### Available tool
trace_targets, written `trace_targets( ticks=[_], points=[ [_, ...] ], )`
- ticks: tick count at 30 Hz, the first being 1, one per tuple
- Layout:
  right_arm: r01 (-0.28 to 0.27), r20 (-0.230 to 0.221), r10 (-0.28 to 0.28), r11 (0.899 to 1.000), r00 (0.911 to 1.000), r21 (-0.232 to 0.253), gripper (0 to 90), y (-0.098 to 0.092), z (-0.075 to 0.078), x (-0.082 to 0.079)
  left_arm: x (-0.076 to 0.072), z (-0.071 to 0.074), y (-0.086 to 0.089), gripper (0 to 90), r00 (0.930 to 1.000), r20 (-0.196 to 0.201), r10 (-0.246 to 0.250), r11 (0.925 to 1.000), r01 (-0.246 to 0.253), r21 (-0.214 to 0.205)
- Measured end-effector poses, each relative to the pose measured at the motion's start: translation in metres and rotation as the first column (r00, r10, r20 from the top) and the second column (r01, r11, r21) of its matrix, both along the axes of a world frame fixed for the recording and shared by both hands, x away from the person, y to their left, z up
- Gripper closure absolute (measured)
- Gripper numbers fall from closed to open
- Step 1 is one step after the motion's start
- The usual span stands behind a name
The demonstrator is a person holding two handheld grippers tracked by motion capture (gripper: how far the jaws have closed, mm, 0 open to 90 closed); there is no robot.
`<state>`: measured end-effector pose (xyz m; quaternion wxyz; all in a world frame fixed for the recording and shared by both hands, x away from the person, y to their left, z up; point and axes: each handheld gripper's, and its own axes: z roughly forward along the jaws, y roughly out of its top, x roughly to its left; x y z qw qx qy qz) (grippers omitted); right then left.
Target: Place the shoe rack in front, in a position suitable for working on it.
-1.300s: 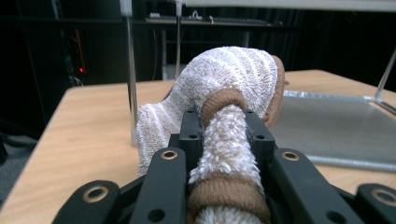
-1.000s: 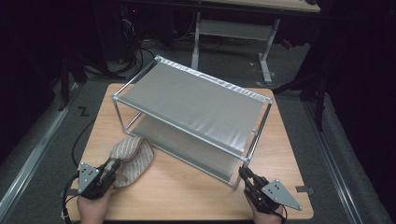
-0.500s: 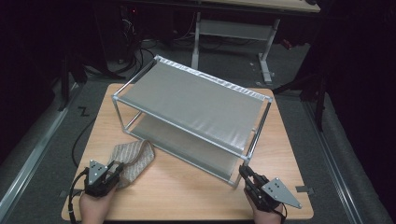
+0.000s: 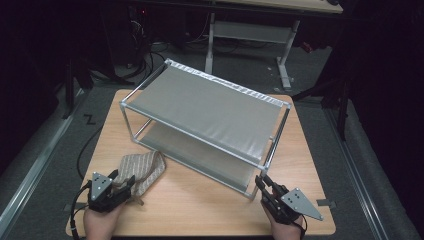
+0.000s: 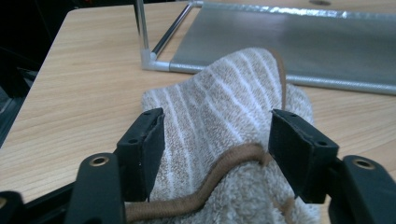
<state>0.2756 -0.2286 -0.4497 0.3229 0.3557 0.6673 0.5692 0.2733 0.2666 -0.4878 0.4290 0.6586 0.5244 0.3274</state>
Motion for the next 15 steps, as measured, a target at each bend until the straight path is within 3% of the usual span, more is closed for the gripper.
trace_targets(
  ticks=[15],
  points=[
    [0.002,-0.047,-0.003,1.0,0.9989,-0.013,53.8,-0.0022,-0.004,-0.0032,-0.0009,0.0098,-0.008,35.4,0.9976,0.05,-0.047,0.9984,0.049,-0.028]
  ],
)
